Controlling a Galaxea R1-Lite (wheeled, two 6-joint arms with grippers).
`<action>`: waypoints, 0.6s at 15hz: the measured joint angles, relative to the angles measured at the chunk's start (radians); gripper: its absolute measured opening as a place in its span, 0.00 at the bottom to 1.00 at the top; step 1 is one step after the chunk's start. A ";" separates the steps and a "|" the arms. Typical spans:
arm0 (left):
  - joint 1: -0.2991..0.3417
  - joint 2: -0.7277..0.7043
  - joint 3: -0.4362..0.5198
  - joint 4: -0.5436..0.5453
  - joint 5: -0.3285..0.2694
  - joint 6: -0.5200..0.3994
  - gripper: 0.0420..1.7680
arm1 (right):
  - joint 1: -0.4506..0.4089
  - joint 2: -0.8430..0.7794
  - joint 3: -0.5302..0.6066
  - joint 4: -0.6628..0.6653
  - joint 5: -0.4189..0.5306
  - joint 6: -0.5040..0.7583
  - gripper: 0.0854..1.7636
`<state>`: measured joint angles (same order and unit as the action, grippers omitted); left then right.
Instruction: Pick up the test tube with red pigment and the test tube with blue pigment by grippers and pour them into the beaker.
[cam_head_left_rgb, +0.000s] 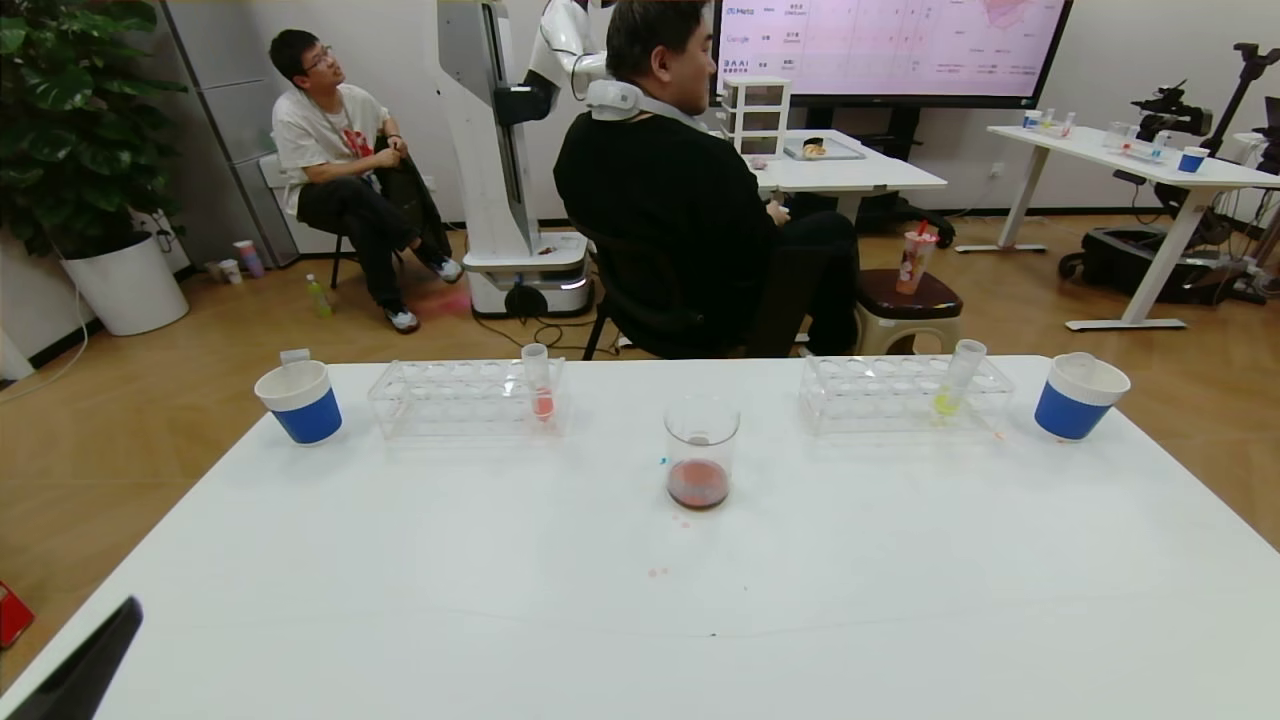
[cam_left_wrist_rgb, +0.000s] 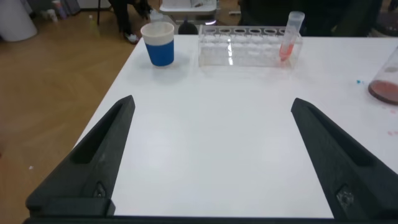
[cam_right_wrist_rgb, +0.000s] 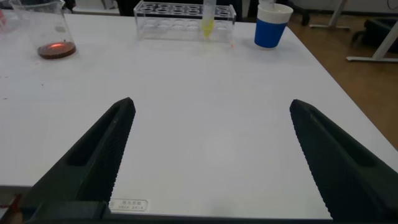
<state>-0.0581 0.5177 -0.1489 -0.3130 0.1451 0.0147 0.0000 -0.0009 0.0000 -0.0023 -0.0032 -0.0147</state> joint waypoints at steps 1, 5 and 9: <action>-0.008 -0.071 -0.008 0.128 -0.002 -0.002 0.99 | 0.000 0.000 0.000 0.000 0.000 0.001 0.98; -0.023 -0.207 -0.005 0.195 0.017 0.000 0.99 | 0.000 0.000 0.000 0.000 0.000 0.000 0.98; -0.025 -0.236 0.017 0.197 0.033 0.006 0.99 | 0.000 0.000 0.000 0.000 0.000 0.000 0.98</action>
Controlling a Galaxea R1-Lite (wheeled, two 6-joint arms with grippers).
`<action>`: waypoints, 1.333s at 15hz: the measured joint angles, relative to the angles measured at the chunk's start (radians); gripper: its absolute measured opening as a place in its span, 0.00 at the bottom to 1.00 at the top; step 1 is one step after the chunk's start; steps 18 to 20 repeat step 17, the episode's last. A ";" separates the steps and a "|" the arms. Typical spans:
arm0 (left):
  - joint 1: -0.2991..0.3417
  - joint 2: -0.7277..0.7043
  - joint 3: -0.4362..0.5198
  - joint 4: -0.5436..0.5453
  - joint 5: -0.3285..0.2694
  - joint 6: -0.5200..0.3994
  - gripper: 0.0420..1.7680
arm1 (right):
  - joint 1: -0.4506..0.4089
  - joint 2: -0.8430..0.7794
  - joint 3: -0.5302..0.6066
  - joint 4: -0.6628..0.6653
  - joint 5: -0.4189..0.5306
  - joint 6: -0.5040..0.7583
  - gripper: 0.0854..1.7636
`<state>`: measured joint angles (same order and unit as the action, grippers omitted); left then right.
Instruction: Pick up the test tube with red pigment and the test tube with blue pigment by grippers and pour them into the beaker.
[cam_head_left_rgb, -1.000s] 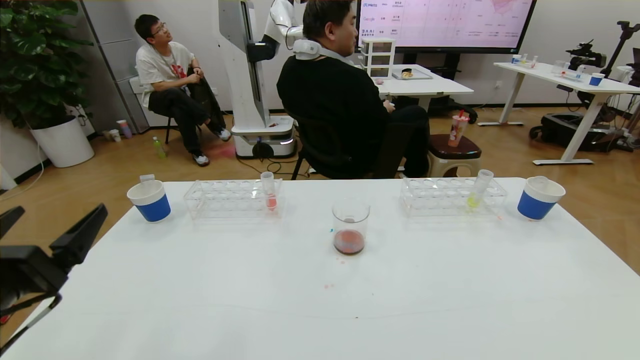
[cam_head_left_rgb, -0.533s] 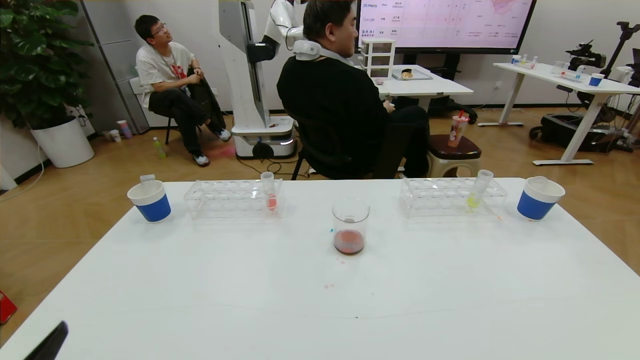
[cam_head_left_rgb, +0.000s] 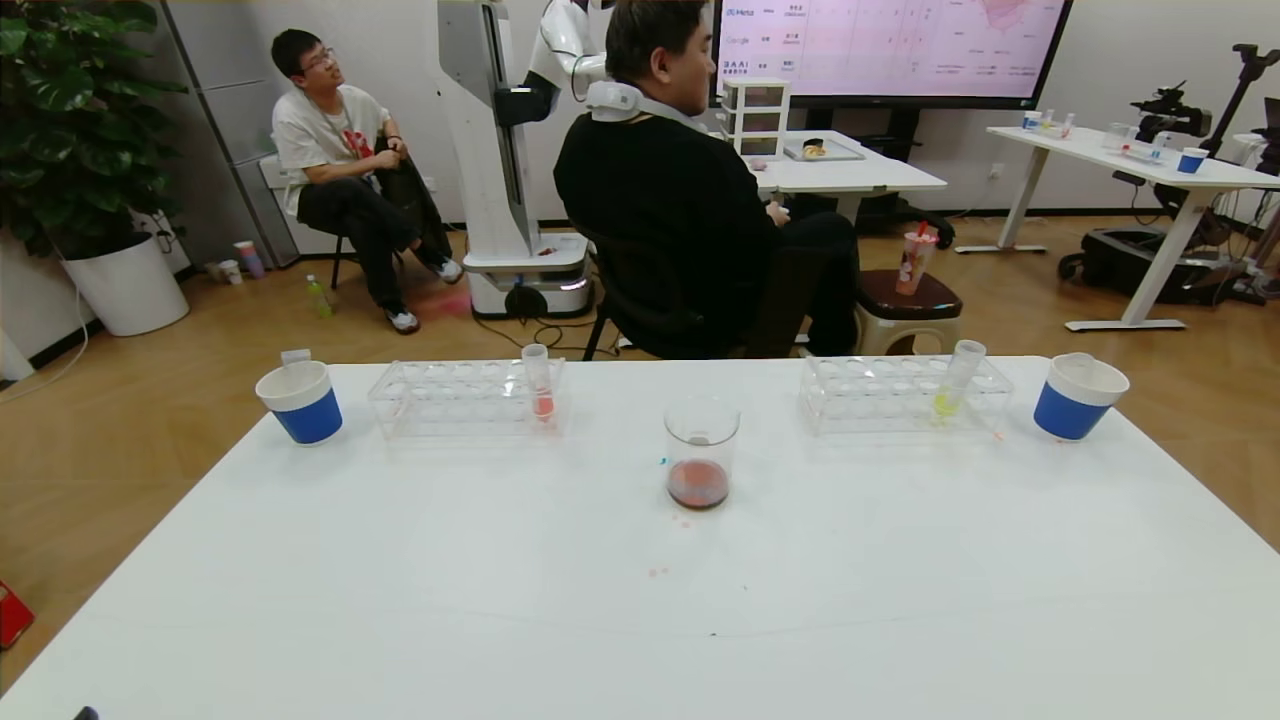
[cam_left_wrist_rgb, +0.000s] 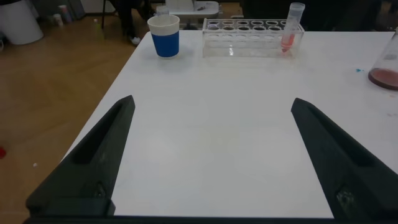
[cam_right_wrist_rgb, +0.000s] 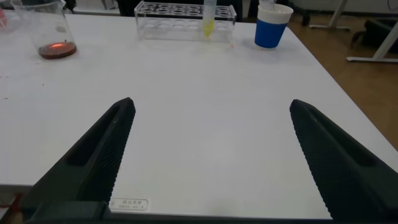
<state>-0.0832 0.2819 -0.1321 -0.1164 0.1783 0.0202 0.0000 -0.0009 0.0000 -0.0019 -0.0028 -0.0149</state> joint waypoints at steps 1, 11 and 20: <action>0.000 -0.002 0.000 -0.001 0.001 0.010 0.99 | 0.000 0.000 0.000 0.000 0.000 0.001 0.98; 0.099 -0.096 0.106 -0.032 -0.045 0.021 0.99 | 0.000 0.000 0.000 -0.001 0.000 0.000 0.98; 0.084 -0.263 0.128 0.057 -0.167 -0.013 0.99 | 0.000 0.000 0.000 -0.001 0.000 0.001 0.98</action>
